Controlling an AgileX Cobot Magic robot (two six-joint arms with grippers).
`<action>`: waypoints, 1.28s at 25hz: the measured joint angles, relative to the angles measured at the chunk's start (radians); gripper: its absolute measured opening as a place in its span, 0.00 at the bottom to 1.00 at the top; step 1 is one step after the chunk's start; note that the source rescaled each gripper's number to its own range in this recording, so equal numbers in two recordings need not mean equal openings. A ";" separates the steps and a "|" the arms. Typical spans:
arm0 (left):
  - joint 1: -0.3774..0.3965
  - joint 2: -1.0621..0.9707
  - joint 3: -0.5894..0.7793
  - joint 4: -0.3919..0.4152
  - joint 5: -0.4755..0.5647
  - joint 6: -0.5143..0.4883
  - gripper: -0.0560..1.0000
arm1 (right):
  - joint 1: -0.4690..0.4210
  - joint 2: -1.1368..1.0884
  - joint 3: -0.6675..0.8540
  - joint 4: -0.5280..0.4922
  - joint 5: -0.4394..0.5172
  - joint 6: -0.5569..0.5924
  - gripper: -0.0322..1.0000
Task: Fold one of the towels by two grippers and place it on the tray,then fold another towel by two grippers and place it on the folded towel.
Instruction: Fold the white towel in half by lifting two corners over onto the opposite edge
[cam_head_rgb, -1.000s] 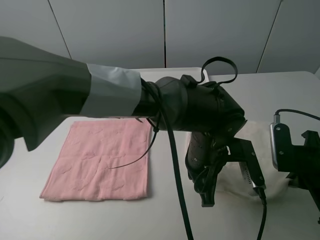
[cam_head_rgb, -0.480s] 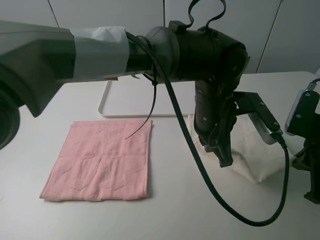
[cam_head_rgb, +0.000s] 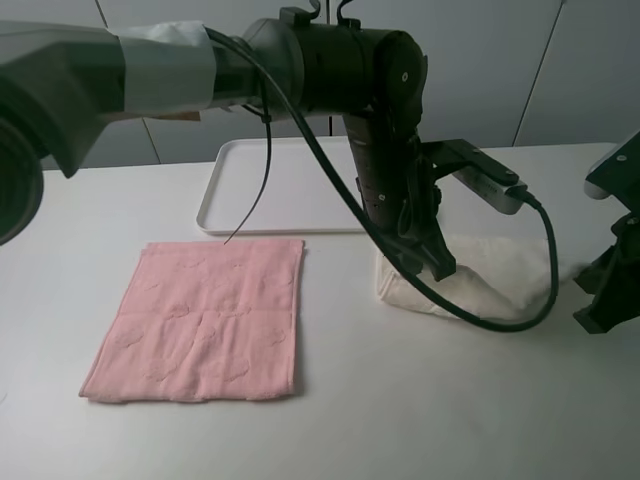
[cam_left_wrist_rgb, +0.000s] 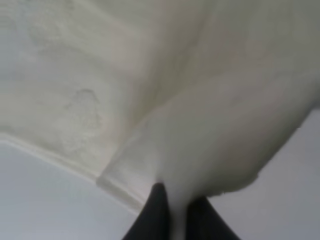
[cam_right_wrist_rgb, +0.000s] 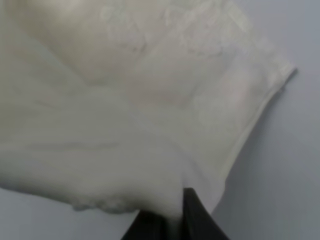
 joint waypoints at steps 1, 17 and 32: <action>0.008 0.000 0.000 -0.001 -0.002 -0.006 0.05 | 0.000 0.019 -0.002 -0.008 -0.002 0.034 0.03; 0.033 0.000 0.000 0.093 -0.066 -0.092 0.05 | 0.000 0.261 -0.106 -0.185 -0.127 0.465 0.03; 0.063 0.000 0.000 0.175 -0.114 -0.177 0.22 | 0.000 0.288 -0.110 -0.231 -0.293 0.534 0.53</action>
